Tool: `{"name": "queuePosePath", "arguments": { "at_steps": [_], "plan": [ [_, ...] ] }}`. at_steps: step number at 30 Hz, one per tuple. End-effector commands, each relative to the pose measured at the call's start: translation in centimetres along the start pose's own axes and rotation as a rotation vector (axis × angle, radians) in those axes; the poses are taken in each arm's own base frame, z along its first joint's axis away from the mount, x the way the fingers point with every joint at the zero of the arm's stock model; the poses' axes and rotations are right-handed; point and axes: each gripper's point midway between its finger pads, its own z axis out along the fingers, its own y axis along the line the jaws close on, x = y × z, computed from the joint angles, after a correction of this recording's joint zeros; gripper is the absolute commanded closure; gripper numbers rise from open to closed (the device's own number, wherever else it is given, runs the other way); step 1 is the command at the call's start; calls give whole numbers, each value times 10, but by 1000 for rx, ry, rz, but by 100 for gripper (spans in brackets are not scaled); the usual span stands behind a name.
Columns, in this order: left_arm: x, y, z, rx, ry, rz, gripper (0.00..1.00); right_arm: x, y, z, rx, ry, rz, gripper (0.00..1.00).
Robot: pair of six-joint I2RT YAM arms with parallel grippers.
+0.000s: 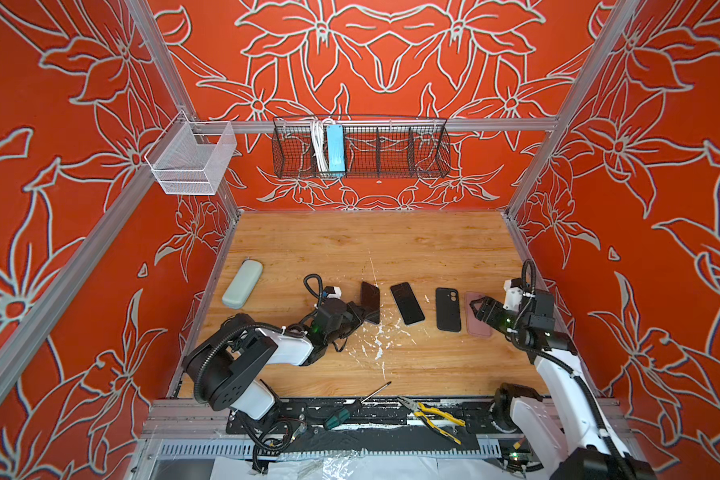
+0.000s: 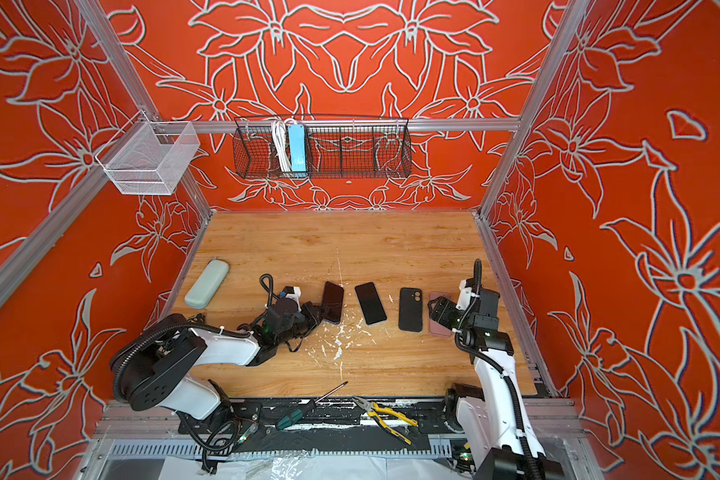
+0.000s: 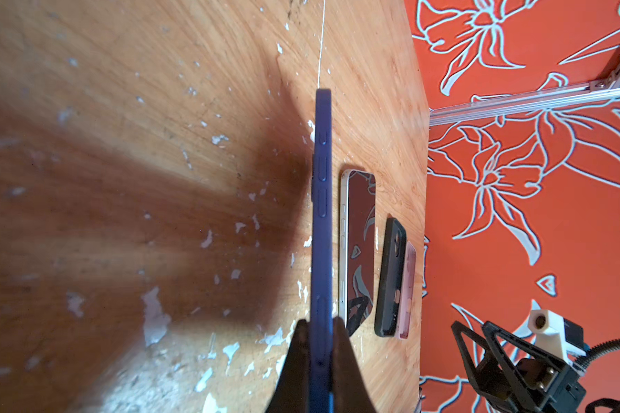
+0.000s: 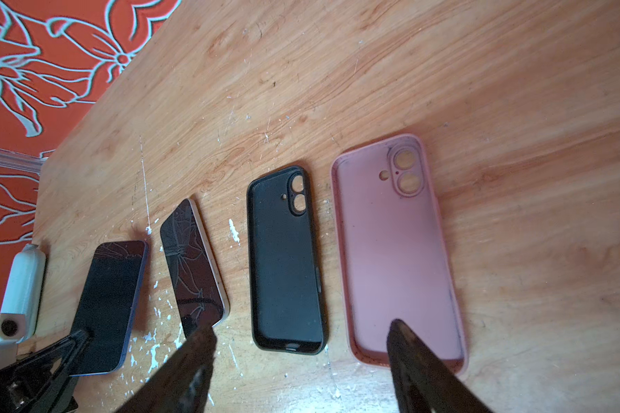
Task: Take the phone out of the phone case
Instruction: Place the phone at the center of the table.
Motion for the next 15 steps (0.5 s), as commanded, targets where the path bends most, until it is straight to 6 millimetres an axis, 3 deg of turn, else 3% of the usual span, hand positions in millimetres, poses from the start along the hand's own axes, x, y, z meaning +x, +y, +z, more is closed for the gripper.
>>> {"name": "queuePosePath", "arguments": {
  "at_steps": [1, 15],
  "plan": [
    [-9, -23, 1, 79, -44, 0, 100, 4, 2, 2, -21, 6, 3, 23],
    [-6, -13, 2, 52, -38, -25, 100, 4, 4, 3, -37, 3, 18, 23]
  ]
}}
